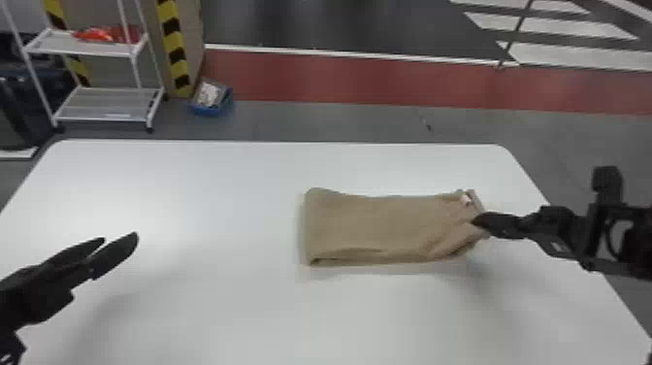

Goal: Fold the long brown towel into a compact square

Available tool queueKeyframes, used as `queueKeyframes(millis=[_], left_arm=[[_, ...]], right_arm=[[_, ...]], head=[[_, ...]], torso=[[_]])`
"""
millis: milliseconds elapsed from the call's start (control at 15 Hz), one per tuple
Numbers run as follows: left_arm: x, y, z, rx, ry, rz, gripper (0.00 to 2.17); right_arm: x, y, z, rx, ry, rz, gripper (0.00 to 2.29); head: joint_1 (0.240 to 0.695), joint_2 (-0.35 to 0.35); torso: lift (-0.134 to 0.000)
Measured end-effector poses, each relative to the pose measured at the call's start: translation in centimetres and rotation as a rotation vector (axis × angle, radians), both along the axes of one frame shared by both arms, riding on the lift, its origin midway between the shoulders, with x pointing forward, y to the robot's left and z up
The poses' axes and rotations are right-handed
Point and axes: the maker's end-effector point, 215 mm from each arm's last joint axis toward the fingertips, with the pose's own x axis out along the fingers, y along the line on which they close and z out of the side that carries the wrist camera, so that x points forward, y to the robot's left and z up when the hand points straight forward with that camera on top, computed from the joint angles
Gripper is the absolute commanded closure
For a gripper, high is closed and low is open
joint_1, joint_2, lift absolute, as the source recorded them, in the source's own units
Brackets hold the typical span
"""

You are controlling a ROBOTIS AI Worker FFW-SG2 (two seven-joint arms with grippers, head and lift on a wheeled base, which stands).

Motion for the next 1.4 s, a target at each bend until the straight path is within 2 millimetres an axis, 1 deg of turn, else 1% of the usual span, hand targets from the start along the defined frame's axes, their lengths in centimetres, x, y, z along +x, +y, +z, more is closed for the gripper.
queueKeyframes(millis=[133, 200, 267, 333, 400, 467, 533, 600, 667, 800, 867, 1133, 1400], left_arm=[[0.0, 0.1, 0.1, 0.003, -0.001, 0.001, 0.21], [0.0, 0.1, 0.1, 0.005, -0.001, 0.003, 0.21], [0.0, 0.2, 0.2, 0.007, -0.002, 0.004, 0.21], [0.0, 0.3, 0.2, 0.009, -0.002, 0.005, 0.21], [0.0, 0.4, 0.3, 0.011, -0.004, 0.006, 0.21], [0.0, 0.4, 0.3, 0.012, -0.004, 0.007, 0.21], [0.0, 0.5, 0.4, 0.012, -0.005, 0.007, 0.21], [0.0, 0.5, 0.4, 0.013, -0.005, 0.008, 0.21], [-0.1, 0.5, 0.4, 0.013, -0.004, 0.007, 0.21], [-0.3, 0.7, 0.3, 0.012, -0.004, 0.009, 0.21], [-0.4, 0.7, 0.2, 0.012, -0.002, 0.009, 0.21], [-0.6, 0.7, -0.1, 0.008, 0.003, 0.009, 0.21], [-0.6, 0.6, 0.0, 0.004, 0.000, 0.007, 0.21]], right_arm=[[1.1, 1.3, 3.1, 0.066, -0.094, 0.005, 1.48], [1.8, 2.7, 4.9, 0.107, -0.142, 0.018, 1.48], [2.3, 4.5, 6.4, 0.146, -0.177, 0.037, 1.48], [2.6, 6.3, 7.4, 0.171, -0.204, 0.058, 1.48], [2.9, 8.6, 8.3, 0.195, -0.231, 0.086, 1.48], [3.0, 11.4, 8.9, 0.221, -0.251, 0.120, 1.48], [3.0, 14.1, 9.2, 0.239, -0.263, 0.154, 1.48], [2.8, 16.9, 9.3, 0.248, -0.274, 0.194, 1.48], [2.6, 18.5, 9.3, 0.238, -0.281, 0.224, 1.48], [2.0, 21.1, 8.4, 0.200, -0.275, 0.283, 1.48], [1.9, 22.0, 7.8, 0.175, -0.270, 0.303, 1.48], [1.9, 24.5, 5.4, 0.113, -0.254, 0.359, 1.48], [1.1, 27.1, 3.4, 0.079, -0.219, 0.424, 1.48]], head=[[0.695, -0.109], [0.695, -0.099], [0.695, -0.070], [0.695, -0.054], [0.695, -0.037], [0.695, 0.008], [0.695, 0.032], [0.695, 0.061], [0.695, 0.080], [0.695, 0.110], [0.695, 0.130], [0.695, 0.155], [0.695, 0.183]], torso=[[-0.124], [-0.124], [-0.124], [-0.124], [-0.124], [-0.124], [-0.124], [-0.124], [-0.124], [-0.124], [-0.124], [-0.124], [-0.124]])
